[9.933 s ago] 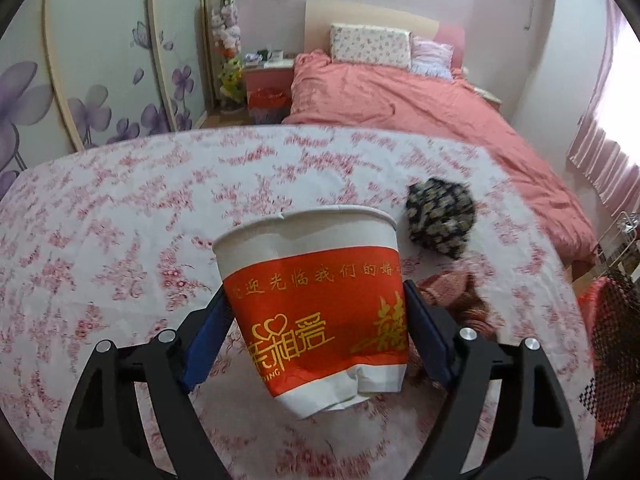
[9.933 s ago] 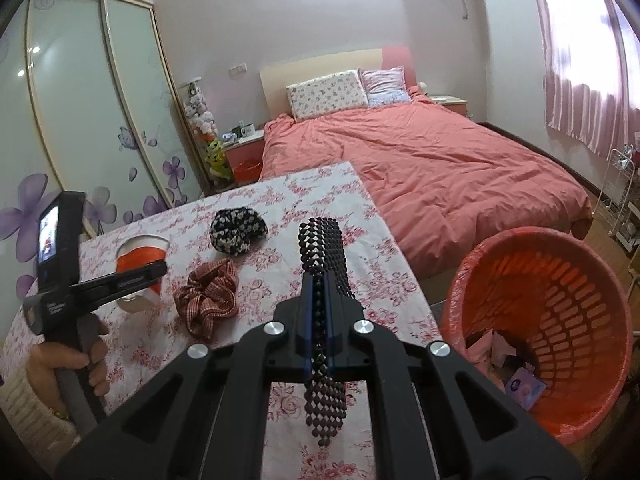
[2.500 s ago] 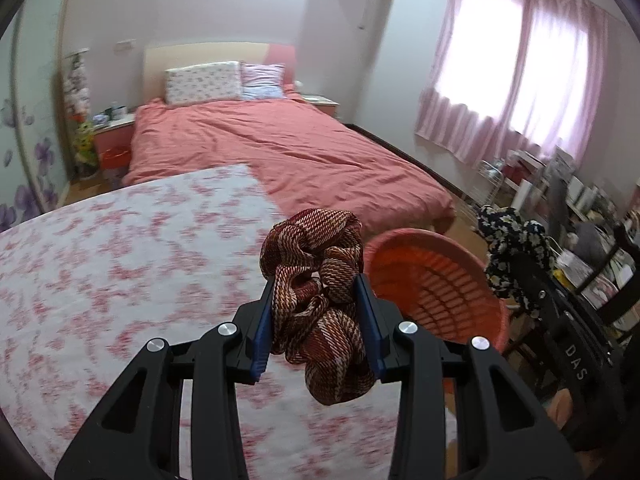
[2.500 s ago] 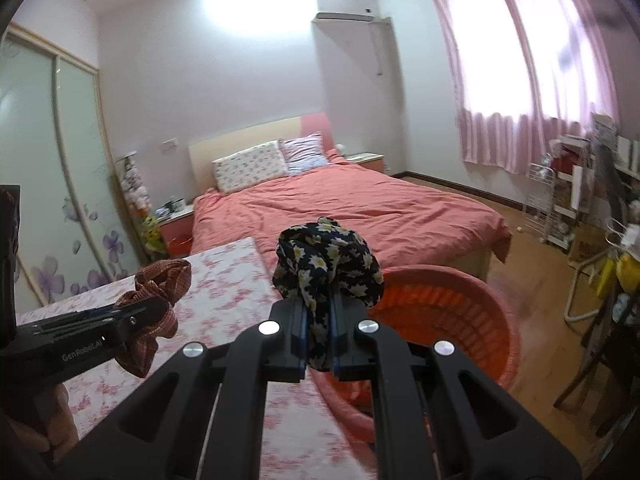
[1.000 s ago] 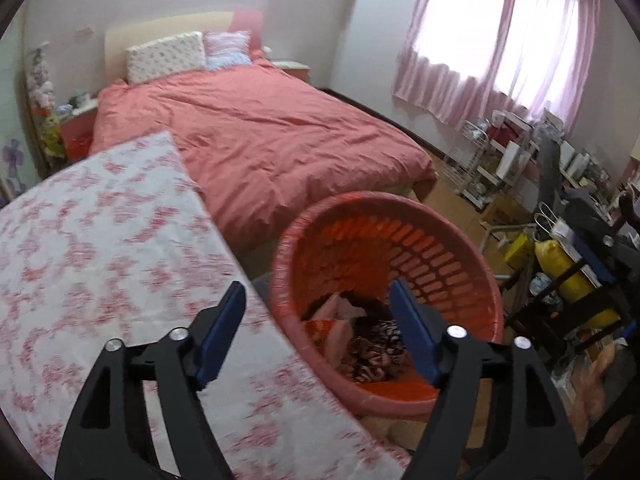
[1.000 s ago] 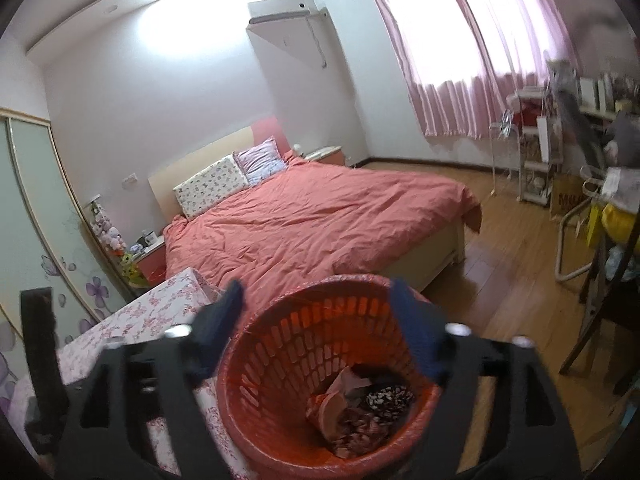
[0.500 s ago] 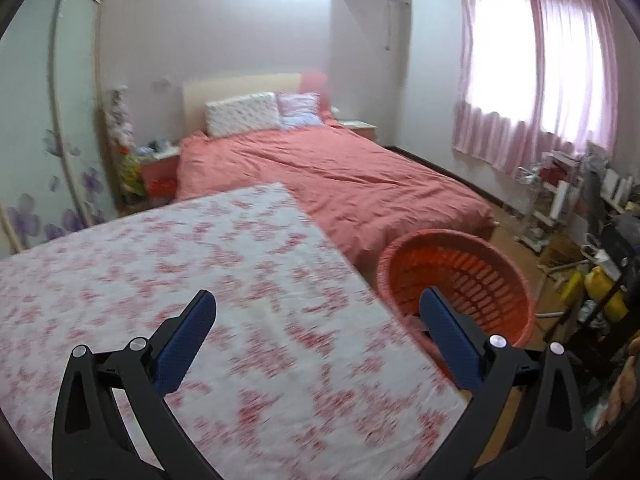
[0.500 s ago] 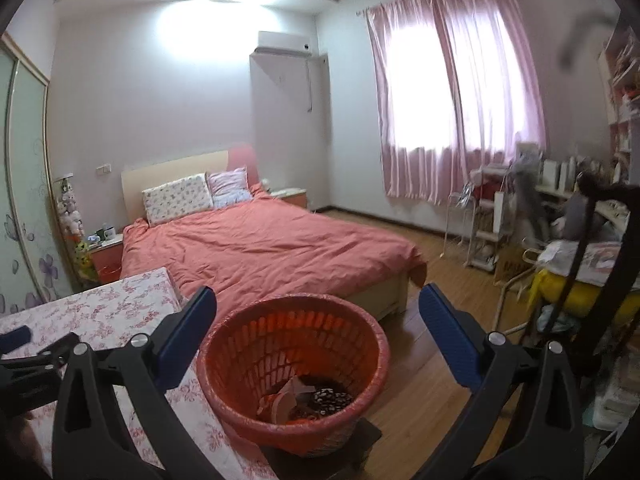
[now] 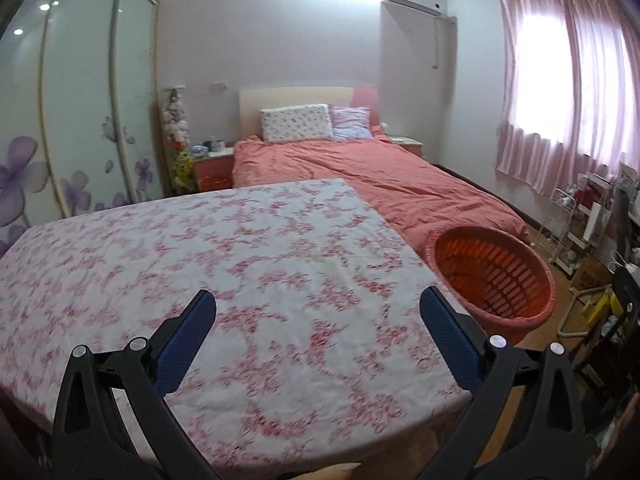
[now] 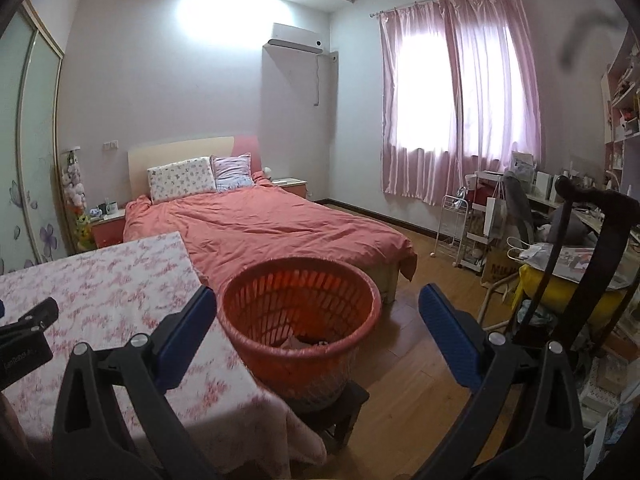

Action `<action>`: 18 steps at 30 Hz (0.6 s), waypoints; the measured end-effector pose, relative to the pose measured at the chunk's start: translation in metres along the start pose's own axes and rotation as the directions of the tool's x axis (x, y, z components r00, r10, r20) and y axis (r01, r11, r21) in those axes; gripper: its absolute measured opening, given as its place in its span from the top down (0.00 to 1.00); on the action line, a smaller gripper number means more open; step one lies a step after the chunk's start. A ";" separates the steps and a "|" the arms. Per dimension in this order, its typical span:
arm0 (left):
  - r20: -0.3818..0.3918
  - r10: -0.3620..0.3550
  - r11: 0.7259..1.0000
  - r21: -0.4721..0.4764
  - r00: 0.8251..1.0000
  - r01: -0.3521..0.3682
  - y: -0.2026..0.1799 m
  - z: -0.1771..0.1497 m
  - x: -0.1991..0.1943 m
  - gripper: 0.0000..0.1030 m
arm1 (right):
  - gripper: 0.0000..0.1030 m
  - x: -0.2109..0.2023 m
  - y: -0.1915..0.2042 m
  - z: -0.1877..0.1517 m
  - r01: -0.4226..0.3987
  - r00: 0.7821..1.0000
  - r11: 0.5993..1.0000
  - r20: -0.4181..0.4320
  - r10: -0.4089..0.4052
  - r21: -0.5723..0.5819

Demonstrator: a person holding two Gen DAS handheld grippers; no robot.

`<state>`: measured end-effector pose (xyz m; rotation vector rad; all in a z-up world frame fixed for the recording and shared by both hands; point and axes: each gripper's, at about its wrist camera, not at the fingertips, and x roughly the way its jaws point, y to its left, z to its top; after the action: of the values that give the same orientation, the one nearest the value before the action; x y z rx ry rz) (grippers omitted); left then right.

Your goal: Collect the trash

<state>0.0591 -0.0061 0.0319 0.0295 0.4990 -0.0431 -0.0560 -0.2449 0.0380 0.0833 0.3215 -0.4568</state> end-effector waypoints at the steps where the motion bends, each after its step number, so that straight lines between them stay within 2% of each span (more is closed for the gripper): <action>1: 0.007 0.010 1.000 -0.001 1.000 -0.010 0.001 -0.002 -0.003 0.02 | 0.04 -0.004 0.002 -0.003 0.010 1.000 1.000 0.001 -0.010 -0.003; 5: 0.017 0.028 1.000 -0.006 0.999 -0.027 0.005 -0.014 -0.012 0.02 | 0.04 -0.013 0.007 -0.010 0.003 1.000 1.000 -0.013 -0.003 -0.018; 10: 0.003 0.016 1.000 -0.027 1.000 -0.016 0.009 -0.023 -0.016 0.02 | 0.04 -0.021 0.016 -0.019 -0.027 0.998 0.999 -0.049 0.025 -0.031; 18: -0.023 0.012 0.999 -0.042 1.000 -0.013 0.011 -0.034 -0.018 0.02 | 0.04 -0.016 0.023 -0.026 -0.037 0.994 0.998 -0.100 0.033 -0.046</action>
<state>0.0278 0.0073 0.0105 -0.0084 0.5218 -0.0204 -0.0664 -0.2133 0.0189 0.0649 0.4282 -0.4107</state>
